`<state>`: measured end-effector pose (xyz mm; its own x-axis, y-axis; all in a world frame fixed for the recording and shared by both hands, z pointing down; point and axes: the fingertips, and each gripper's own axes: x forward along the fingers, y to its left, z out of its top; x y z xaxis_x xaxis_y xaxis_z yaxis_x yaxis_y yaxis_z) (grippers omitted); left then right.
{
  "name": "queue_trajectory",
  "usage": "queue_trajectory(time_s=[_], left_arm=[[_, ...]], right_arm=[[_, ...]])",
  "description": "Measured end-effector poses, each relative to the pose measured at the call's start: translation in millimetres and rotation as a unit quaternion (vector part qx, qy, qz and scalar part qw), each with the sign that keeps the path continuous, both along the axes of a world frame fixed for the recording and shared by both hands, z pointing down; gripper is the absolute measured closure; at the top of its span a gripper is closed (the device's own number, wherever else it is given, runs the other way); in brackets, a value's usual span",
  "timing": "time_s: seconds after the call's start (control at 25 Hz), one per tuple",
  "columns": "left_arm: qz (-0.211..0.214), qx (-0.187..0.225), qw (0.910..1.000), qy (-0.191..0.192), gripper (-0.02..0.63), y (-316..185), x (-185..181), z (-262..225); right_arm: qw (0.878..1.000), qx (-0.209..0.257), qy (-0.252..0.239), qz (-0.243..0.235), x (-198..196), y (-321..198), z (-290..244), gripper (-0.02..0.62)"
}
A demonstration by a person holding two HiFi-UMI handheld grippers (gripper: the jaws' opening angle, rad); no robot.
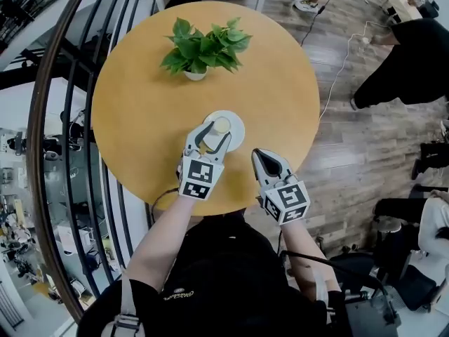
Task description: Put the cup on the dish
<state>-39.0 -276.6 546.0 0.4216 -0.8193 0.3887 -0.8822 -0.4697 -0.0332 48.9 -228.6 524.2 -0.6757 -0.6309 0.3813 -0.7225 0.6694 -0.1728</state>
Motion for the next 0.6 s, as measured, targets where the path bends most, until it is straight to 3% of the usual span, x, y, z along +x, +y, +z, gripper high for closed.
queue_trajectory(time_s=[0.32, 0.6], left_arm=[[-0.02, 0.025, 0.9994, -0.007, 0.543, 18.1, -5.3, -53.8], [-0.026, 0.047, 0.9985, -0.009, 0.592, 31.5, -3.3, -95.2]], right_arm=[[0.997, 0.071, -0.013, -0.017, -22.7, -12.7, -65.7, 0.598], [0.992, 0.119, -0.02, -0.03, -39.4, -8.6, -115.2, 0.598]])
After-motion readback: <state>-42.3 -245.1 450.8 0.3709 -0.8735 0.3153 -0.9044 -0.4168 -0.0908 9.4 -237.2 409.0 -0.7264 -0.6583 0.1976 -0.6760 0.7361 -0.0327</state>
